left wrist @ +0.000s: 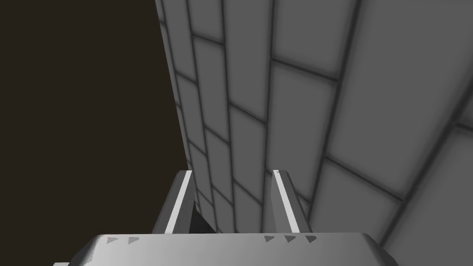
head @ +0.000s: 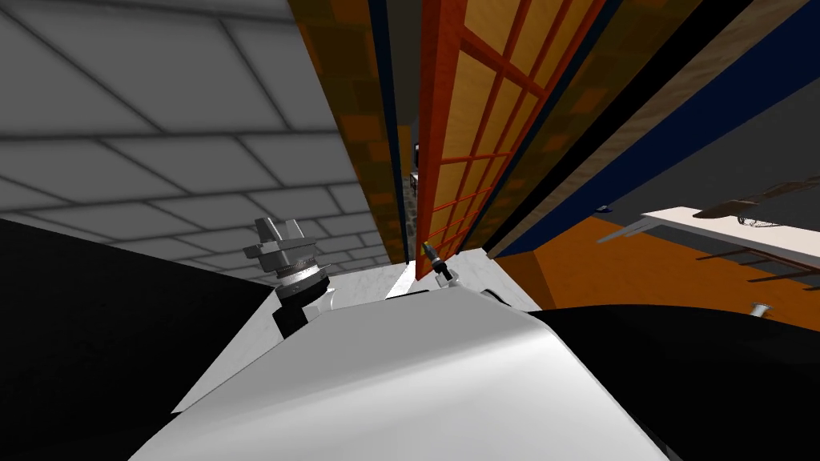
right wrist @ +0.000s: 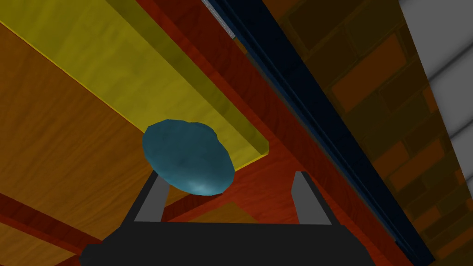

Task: Pull the door open

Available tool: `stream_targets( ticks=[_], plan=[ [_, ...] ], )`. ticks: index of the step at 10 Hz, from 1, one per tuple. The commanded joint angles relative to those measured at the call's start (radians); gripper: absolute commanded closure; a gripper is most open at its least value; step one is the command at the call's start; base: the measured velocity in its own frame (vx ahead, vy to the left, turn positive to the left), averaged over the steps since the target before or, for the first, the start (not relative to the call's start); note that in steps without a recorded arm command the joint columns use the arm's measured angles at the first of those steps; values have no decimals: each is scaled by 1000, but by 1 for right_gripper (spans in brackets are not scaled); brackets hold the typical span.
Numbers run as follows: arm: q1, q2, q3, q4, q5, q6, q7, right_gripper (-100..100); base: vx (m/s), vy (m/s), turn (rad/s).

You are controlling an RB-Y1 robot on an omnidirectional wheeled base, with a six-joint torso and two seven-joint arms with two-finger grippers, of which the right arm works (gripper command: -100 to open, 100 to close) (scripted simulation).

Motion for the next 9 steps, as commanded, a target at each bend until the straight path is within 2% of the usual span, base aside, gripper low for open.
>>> stream_targets(
  ticks=[1,5,6,9],
  plan=[
    [32,24,28,-27,4,27,-27,100,-38,-17,74],
    [32,24,28,-27,4,27,-27,100,-3,-4,-4],
    [32,24,28,-15,4,27,-27,100,2,6,-6],
    [32,24,28,-27,4,27,-27,100,0,2,-16]
  ],
)
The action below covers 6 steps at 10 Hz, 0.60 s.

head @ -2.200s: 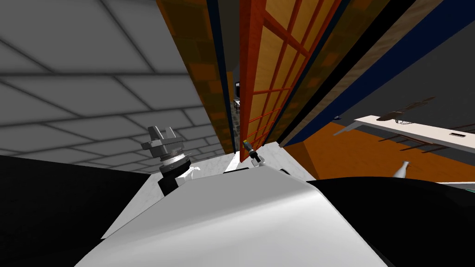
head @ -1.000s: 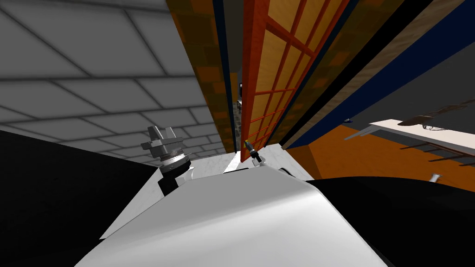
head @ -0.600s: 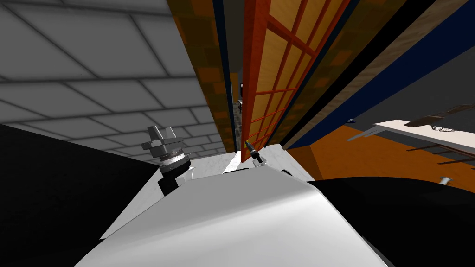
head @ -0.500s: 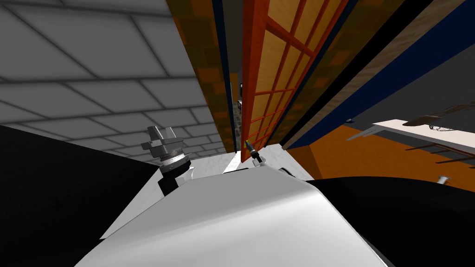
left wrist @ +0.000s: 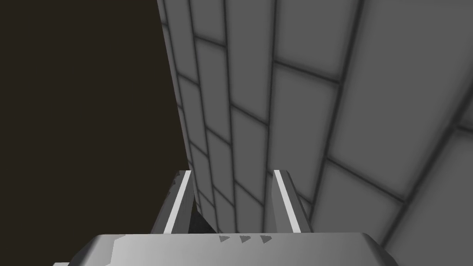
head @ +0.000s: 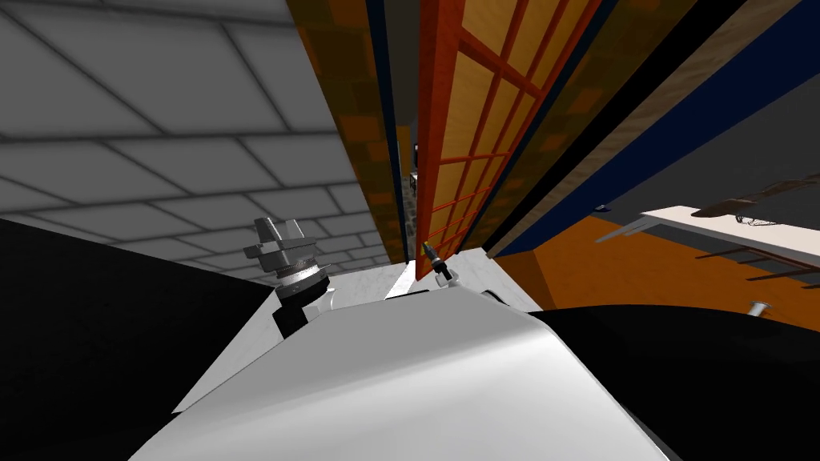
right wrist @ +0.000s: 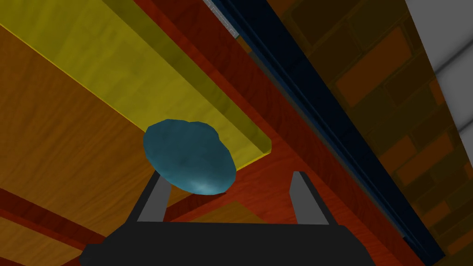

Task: Pull the door open

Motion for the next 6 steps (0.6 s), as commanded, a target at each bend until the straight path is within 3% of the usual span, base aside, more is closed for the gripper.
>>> stream_targets(
  ticks=[1,3,6],
  plan=[
    [0,-2,-6,5,-5,-2,-28,100,-37,-64,115],
    [0,-4,-15,12,-12,-5,-68,100,-55,-106,174],
    [0,-7,-27,21,-21,-9,-120,100,-50,-52,150]
  ],
)
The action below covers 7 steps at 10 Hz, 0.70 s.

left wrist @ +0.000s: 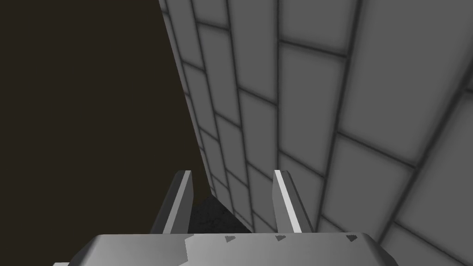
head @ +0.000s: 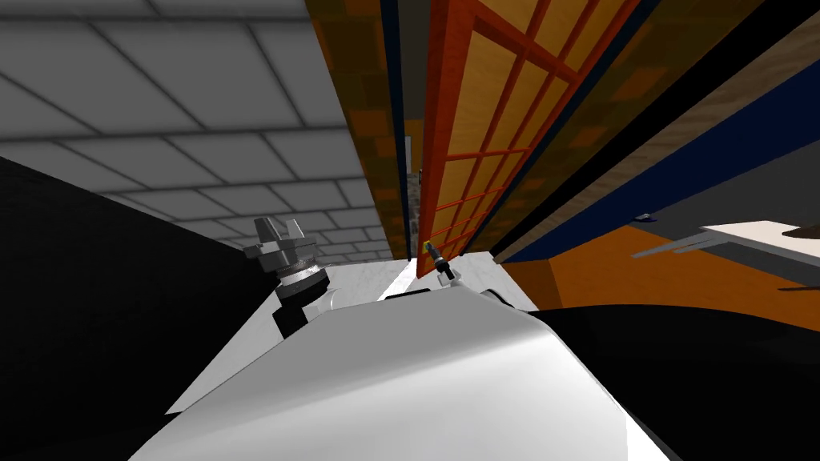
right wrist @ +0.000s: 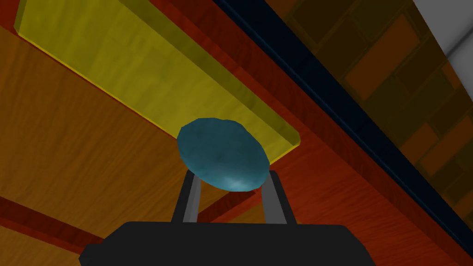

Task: Pull the door open

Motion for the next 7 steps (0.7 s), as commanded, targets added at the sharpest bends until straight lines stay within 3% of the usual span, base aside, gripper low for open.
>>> stream_targets(
  ticks=[1,7],
  plan=[
    [10,8,7,-11,0,4,-43,100,-54,-52,183],
    [10,-1,-28,17,-28,-8,-203,100,-64,-58,184]
  ],
)
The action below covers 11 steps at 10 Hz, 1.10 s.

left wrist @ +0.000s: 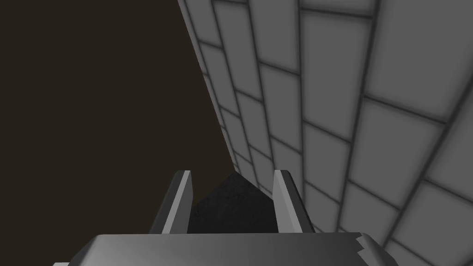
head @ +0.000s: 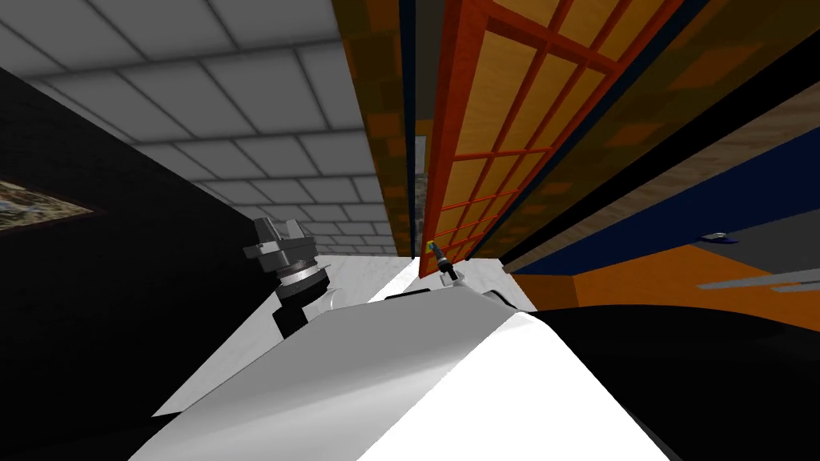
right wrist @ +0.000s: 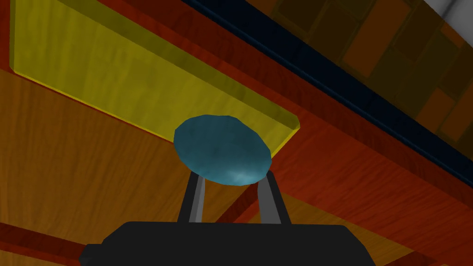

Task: Pull the door open

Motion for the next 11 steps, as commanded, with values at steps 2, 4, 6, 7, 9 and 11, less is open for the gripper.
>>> stream_targets(
  ticks=[2,4,6,7,9,11],
  plan=[
    [0,15,4,9,-2,-5,-60,100,-44,-33,90],
    [0,13,-3,14,-8,-7,-94,100,-47,-34,126],
    [0,9,-18,26,-20,-12,-159,100,-52,-39,154],
    [0,9,-18,26,-20,-12,-171,100,-43,-33,71],
    [0,5,-33,38,-33,-17,-234,100,-48,-36,176],
    [0,2,-41,44,-40,-20,-282,100,-50,-32,93]
  ],
)
